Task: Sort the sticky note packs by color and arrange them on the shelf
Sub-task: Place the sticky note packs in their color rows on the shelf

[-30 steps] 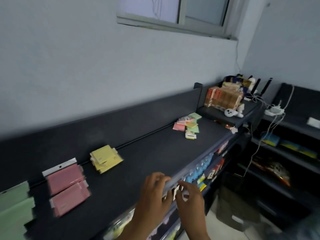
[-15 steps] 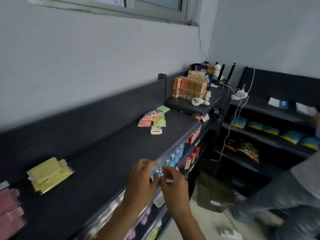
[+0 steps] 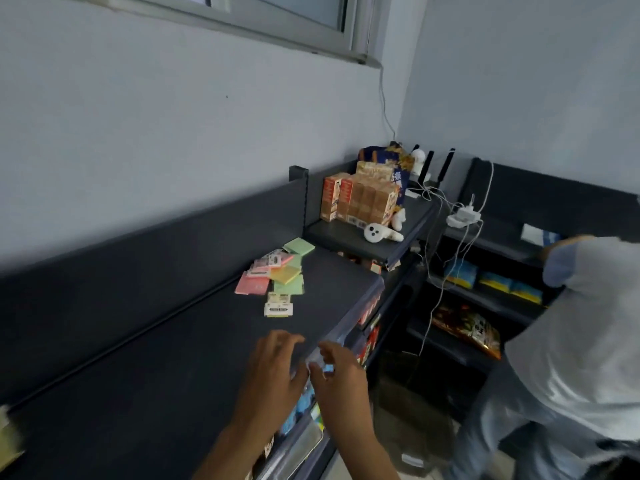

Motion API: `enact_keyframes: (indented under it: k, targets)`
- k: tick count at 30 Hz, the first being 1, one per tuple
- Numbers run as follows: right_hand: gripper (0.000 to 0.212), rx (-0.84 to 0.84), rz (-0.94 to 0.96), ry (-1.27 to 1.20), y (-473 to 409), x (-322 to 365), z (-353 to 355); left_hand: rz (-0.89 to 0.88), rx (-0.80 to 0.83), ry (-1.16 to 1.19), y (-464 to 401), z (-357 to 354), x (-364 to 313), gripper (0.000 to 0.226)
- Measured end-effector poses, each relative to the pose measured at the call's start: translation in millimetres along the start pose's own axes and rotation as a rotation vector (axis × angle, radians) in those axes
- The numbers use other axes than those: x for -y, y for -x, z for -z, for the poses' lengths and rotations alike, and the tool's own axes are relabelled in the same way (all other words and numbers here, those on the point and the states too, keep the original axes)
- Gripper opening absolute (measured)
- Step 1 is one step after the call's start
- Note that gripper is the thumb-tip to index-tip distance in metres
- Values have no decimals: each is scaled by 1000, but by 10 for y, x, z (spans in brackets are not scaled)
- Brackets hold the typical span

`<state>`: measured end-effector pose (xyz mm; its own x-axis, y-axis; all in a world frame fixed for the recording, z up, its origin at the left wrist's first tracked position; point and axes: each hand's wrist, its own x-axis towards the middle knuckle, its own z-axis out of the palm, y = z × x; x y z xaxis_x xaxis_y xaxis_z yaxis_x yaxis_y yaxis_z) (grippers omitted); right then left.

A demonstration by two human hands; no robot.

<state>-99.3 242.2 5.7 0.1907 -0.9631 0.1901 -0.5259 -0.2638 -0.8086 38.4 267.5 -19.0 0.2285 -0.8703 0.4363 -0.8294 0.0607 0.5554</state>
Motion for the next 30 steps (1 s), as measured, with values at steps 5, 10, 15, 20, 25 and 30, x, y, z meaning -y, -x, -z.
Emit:
enact_keyframes:
  k: [5,10,15,20,25,30]
  targets:
    - [38,84,102,116,-714,-19,-148,2,-43,-100,-571,-149,271,33]
    - [37,92,89,157,-1121,-145,-359,56,22,-109,-880,-365,570,35]
    - [34,159,100,153,-1403,-132,-556,73,105,-68,-1113,-385,649,37]
    - [35,150,120,129,-1763,-117,-571,90,87,-114,-1511,-364,736,39]
    - [42,214,105,105,-2111,-253,-631,152,115,-141,-1764,-532,710,42]
    - [40,247,113,48,-2572,-313,-685,298,116,-149,-2038,-632,711,43]
